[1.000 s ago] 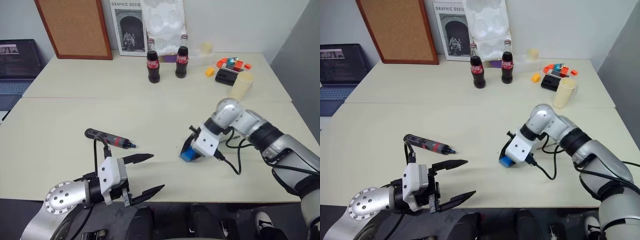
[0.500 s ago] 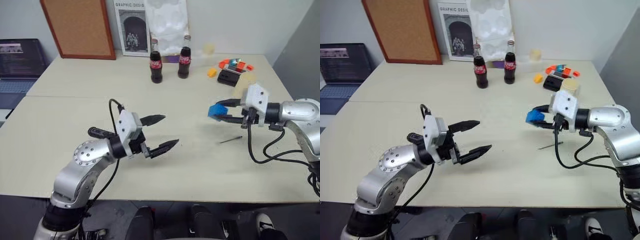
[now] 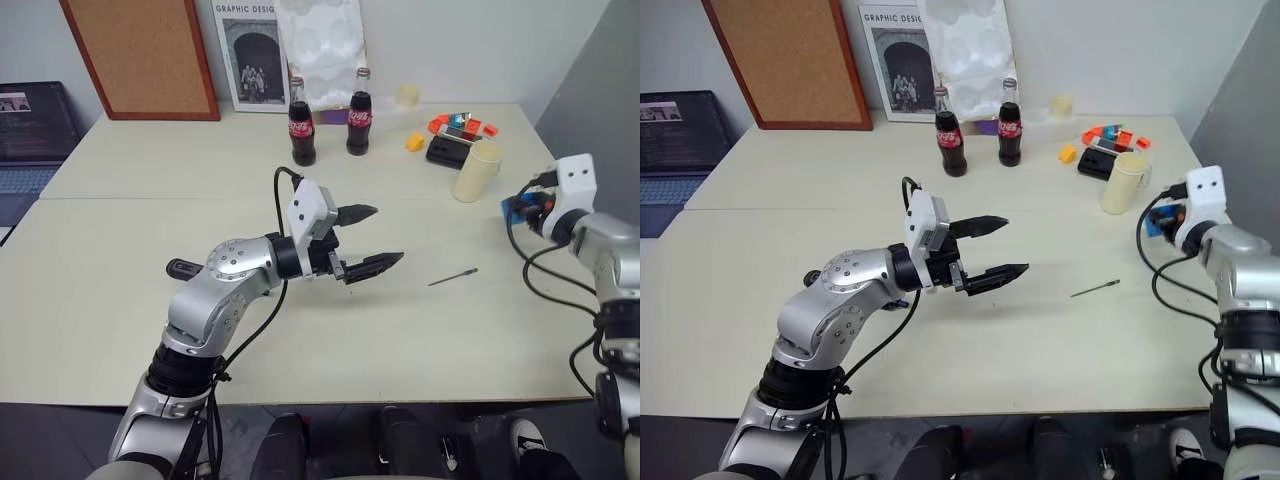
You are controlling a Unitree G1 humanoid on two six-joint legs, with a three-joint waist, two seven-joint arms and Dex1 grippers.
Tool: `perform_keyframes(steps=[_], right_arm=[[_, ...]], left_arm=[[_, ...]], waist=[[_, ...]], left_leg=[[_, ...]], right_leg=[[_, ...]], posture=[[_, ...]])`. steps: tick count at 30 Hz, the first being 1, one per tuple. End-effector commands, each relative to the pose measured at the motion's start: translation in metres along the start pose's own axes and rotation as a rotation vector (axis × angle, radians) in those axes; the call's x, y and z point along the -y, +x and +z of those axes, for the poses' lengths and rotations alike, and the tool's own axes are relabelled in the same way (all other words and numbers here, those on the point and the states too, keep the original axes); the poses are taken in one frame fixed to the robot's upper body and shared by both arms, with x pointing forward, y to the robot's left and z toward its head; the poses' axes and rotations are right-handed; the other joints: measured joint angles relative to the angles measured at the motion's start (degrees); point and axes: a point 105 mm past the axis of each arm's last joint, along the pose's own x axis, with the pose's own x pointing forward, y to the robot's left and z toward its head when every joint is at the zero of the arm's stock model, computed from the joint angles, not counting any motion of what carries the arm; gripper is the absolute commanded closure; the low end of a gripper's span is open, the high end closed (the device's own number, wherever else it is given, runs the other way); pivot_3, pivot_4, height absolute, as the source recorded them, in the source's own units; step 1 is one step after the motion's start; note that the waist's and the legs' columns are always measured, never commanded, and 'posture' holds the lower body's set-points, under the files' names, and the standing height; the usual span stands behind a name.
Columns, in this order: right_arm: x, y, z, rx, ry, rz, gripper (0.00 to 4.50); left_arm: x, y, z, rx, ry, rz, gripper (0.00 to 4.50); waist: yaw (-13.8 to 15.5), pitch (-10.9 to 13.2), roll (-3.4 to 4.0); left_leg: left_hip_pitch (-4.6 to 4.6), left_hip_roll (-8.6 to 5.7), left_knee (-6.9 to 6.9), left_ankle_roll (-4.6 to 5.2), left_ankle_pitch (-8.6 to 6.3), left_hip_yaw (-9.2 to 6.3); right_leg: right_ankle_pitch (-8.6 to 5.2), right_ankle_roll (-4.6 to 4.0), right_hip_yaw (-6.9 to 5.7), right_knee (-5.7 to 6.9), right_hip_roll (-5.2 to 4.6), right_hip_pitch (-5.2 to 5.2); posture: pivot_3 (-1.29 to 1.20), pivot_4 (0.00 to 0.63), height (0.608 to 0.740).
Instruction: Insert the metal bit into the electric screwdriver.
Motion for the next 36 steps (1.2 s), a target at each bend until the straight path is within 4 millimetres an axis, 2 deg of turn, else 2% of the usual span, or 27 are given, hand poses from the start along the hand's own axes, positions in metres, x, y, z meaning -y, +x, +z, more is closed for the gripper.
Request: perform_keyframes(steps=[1, 5, 7, 8, 13, 17, 24, 26, 29, 32, 36], right_arm=[[0.010, 0.009, 0.013, 0.055, 0.027, -0.039, 2.99], [0.004, 0.018, 0.009, 0.048, 0.072, -0.016, 2.99], [0.001, 0.021, 0.006, 0.035, 0.078, -0.005, 2.29], [0.000, 0.022, 0.005, 0.031, 0.083, -0.001, 2.22], [0.000, 0.022, 0.006, 0.046, 0.105, 0.013, 0.99], [0.001, 0.021, 0.017, 0.094, 0.113, 0.027, 0.07], [0.000, 0.013, 0.028, 0.139, 0.072, 0.081, 0.03], [-0.004, 0.004, 0.031, 0.151, 0.020, 0.118, 0.03], [-0.026, -0.020, 0.028, 0.143, -0.079, 0.262, 0.03], [-0.061, -0.055, 0.016, 0.110, -0.193, 0.471, 0.03], [-0.122, -0.113, 0.007, 0.107, -0.229, 0.775, 0.03]], left_arm=[[0.005, 0.000, 0.010, 0.031, 0.045, -0.016, 0.00], [0.007, -0.001, 0.008, 0.029, 0.045, -0.012, 0.00], [0.008, -0.002, 0.009, 0.028, 0.048, -0.010, 0.00], [0.007, -0.003, 0.009, 0.028, 0.049, -0.007, 0.00], [0.004, -0.004, 0.009, 0.024, 0.061, 0.017, 0.00], [0.005, -0.005, 0.010, 0.027, 0.058, 0.019, 0.00], [0.001, -0.009, 0.009, 0.017, 0.065, 0.036, 0.00], [-0.006, -0.015, 0.009, -0.002, 0.075, 0.060, 0.00], [-0.023, -0.031, 0.009, -0.050, 0.094, 0.109, 0.00], [-0.038, -0.053, 0.010, -0.115, 0.118, 0.124, 0.00], [-0.054, -0.103, 0.002, -0.317, 0.159, 0.072, 0.00]], waist=[[0.03, 0.00, 0.00], [0.07, 0.00, 0.00], [0.11, 0.00, 0.00], [0.09, 0.00, 0.00], [0.07, 0.00, 0.00], [-0.11, 0.00, 0.00], [-0.15, 0.00, 0.00], [-0.13, 0.00, 0.00], [0.10, 0.00, 0.00], [0.37, 0.00, 0.02], [-0.30, 0.00, 0.03]], left_leg=[[-0.01, 0.02, -0.01, 0.00, 0.00, -0.01], [-0.03, 0.02, -0.01, 0.00, 0.00, 0.01], [-0.03, 0.00, 0.00, 0.00, 0.00, 0.06], [-0.03, 0.00, 0.00, 0.00, 0.00, 0.07], [0.04, -0.02, 0.01, 0.00, 0.00, 0.23], [0.13, -0.02, 0.01, 0.00, 0.00, 0.51], [0.15, -0.03, 0.04, 0.00, 0.00, 0.74], [0.15, -0.02, 0.04, 0.01, -0.01, 0.75], [0.12, -0.01, 0.03, 0.01, -0.01, 0.75], [0.10, 0.04, 0.03, 0.02, -0.02, 0.73], [0.12, 0.19, 0.03, 0.05, -0.04, 0.82]], right_leg=[[0.00, -0.01, -0.02, -0.01, 0.01, 0.01], [-0.01, 0.00, 0.01, -0.05, 0.02, 0.01], [0.01, 0.00, 0.08, -0.06, 0.01, 0.01], [0.01, -0.01, 0.10, -0.05, 0.01, 0.01], [0.06, 0.10, 0.32, -0.04, 0.01, 0.00], [0.14, 0.25, 0.60, -0.05, 0.01, 0.00], [0.21, 0.37, 0.85, -0.07, 0.01, -0.04], [0.21, 0.38, 0.87, -0.07, 0.01, -0.06], [0.21, 0.39, 0.86, -0.05, 0.02, -0.11], [0.20, 0.40, 0.84, -0.04, 0.07, -0.16], [0.19, 0.40, 0.90, -0.02, 0.20, -0.19]], posture=[[0.00, 0.150, 0.740], [0.00, 0.150, 0.740], [0.00, 0.150, 0.740], [0.00, 0.150, 0.740], [0.00, 0.150, 0.740], [0.00, 0.150, 0.740], [0.00, 0.150, 0.740], [0.00, 0.150, 0.740], [0.00, 0.150, 0.740], [0.00, 0.150, 0.740], [0.00, 0.150, 0.740]])
